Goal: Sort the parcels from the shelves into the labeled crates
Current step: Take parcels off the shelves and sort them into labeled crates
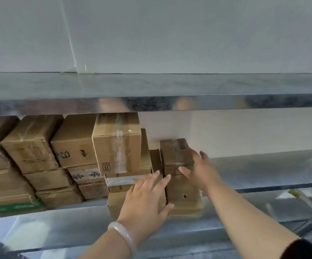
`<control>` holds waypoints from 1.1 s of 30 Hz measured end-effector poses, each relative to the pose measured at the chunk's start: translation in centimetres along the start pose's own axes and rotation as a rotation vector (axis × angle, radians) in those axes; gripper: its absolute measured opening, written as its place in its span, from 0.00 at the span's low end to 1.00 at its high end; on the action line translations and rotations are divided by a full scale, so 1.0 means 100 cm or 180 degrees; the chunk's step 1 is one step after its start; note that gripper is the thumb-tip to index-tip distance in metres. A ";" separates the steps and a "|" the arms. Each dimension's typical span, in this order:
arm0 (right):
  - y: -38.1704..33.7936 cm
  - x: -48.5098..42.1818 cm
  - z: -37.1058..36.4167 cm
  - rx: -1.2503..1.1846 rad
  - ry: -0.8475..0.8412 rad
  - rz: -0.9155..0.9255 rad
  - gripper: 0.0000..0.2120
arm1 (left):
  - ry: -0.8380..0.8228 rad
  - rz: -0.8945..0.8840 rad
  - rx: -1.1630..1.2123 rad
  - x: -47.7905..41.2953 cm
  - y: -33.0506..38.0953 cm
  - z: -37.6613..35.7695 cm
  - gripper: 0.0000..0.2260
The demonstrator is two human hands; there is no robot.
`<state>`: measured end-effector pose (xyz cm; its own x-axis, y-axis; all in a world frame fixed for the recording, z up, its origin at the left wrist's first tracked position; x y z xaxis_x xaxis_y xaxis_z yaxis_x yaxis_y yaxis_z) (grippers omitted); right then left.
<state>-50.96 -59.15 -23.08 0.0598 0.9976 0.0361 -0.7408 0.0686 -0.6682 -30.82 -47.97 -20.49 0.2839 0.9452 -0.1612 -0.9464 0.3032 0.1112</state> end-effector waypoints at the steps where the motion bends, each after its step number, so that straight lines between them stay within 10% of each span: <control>1: 0.003 -0.010 -0.005 -0.0034 -0.0088 0.0031 0.38 | -0.0019 0.0011 -0.0003 -0.003 0.001 -0.001 0.32; 12: 0.021 -0.014 -0.011 -0.0517 0.0113 0.0657 0.31 | -0.0149 0.0102 0.0475 -0.023 0.007 -0.010 0.30; 21: 0.013 0.096 0.028 -0.0848 0.0545 0.1322 0.37 | -0.0192 0.0948 0.2853 -0.049 0.040 -0.003 0.33; 29: 0.020 0.136 0.051 -0.3766 -0.0128 0.0097 0.42 | -0.0443 0.0926 0.4249 -0.030 0.059 -0.003 0.28; 33: 0.009 0.157 0.060 -0.3619 0.0042 0.0272 0.36 | -0.0378 0.0843 0.4131 -0.010 0.064 0.014 0.31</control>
<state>-54.65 -43.31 -18.63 0.0503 0.9977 -0.0452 0.2923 -0.0580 -0.9546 -36.94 -46.81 -18.29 0.1895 0.9778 0.0889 -0.1615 -0.0583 0.9852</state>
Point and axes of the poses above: each hand's wrist, its own x-axis away from the middle knuckle, its own z-axis out of the back of the hand, y = z × x, the point moved 5 cm from there along -x, towards the middle knuckle, and after that the axes turned 11 degrees about -x, right-handed, at the moved point
